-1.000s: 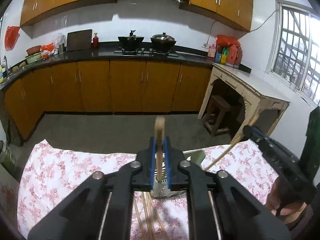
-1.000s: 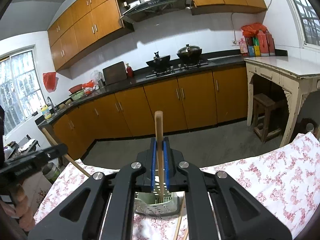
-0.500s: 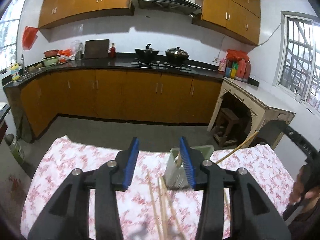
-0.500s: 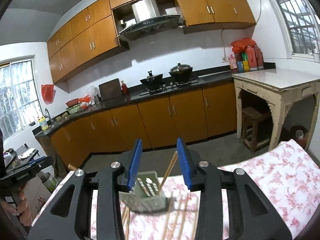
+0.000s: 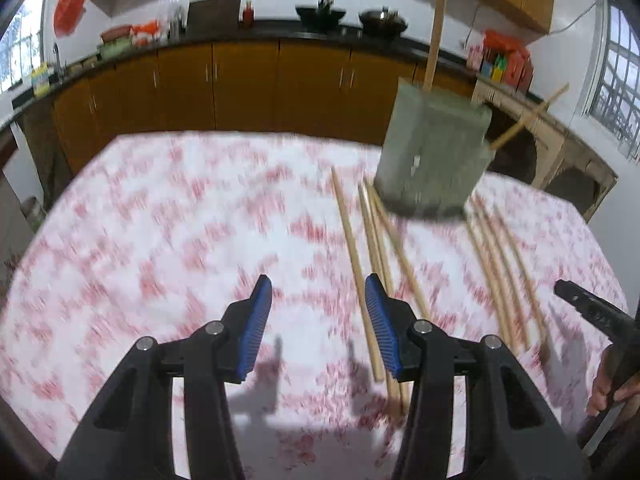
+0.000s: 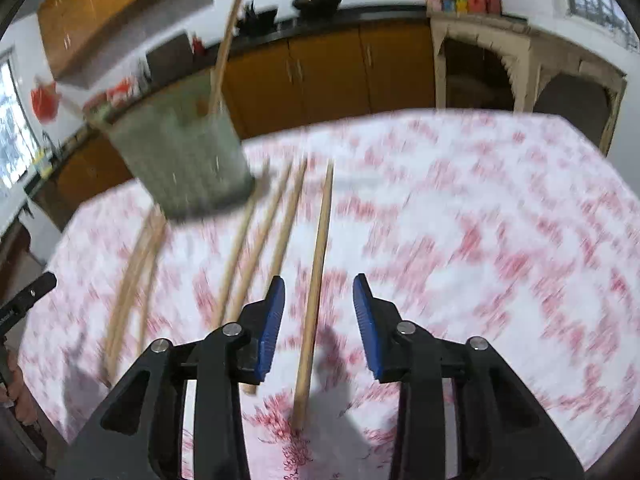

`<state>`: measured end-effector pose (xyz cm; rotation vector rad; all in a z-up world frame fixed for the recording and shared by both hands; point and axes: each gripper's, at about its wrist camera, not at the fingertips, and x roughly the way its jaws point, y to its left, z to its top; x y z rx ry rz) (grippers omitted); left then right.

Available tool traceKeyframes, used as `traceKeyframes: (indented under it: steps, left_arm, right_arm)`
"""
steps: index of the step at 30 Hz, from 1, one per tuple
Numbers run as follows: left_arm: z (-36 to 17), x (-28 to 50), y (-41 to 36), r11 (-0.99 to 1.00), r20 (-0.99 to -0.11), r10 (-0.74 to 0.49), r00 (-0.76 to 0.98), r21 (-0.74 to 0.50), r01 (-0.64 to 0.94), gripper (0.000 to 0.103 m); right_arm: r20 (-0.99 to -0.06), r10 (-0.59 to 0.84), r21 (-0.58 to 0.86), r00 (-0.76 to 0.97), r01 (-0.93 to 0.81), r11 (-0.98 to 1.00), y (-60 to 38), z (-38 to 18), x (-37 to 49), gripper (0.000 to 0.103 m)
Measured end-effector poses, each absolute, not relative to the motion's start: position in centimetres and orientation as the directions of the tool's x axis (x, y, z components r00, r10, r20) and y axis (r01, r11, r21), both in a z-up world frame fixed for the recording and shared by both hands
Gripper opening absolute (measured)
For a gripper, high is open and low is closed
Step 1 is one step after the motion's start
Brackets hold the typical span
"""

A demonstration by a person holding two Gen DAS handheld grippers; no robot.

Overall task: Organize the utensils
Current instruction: 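Return to the row and grasp one chopstick with each tool, then lift the held chopsticks upright and move both tools toward the holder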

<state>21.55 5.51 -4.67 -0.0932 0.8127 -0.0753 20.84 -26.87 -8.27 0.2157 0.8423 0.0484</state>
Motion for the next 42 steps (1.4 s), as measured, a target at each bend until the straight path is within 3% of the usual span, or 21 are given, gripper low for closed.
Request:
traceKeyframes:
  steps: [3, 8, 14, 24, 33, 42]
  left_arm:
    - [-6.6, 21.4, 5.2, 0.992, -0.744, -0.117, 0.657, -0.121, 0.039, 0.048]
    - [-8.0, 21.7, 4.6, 0.988, -0.764, -0.151, 0.627, -0.145, 0.062, 0.042]
    - [-8.7, 23.0, 3.0, 0.986, -0.785, -0.169, 0.596, -0.132, 0.106, 0.03]
    - [-9.9, 24.6, 1.3, 0.99, -0.807, -0.13, 0.576, -0.077, 0.117, 0.009]
    - [-9.8, 25.7, 5.1, 0.998, -0.804, -0.047, 0.592, -0.06, -0.003, 0.008]
    - [-9.8, 25.4, 6.2, 0.994, -0.783, -0.111, 0.611, -0.087, 0.069, 0.01]
  right_arm:
    - [-0.76, 0.111, 0.172, 0.64, 0.032, 0.985, -25.9, -9.9, 21.2, 0.033]
    - [-0.758, 0.045, 0.101, 0.65, 0.05, 0.994, -26.0, -10.5, 20.7, 0.008]
    - [-0.76, 0.01, 0.13, 0.65, 0.136, 0.982, -28.4, -10.3, 21.2, 0.008]
    - [-0.76, 0.002, 0.107, 0.65, 0.123, 0.987, -28.1, -10.3, 21.6, 0.008]
    - [-0.756, -0.033, 0.107, 0.654, 0.173, 0.979, -29.7, -10.4, 22.6, 0.008]
    - [-0.752, -0.029, 0.115, 0.658, 0.175, 0.978, -30.3, -10.6, 22.8, 0.008]
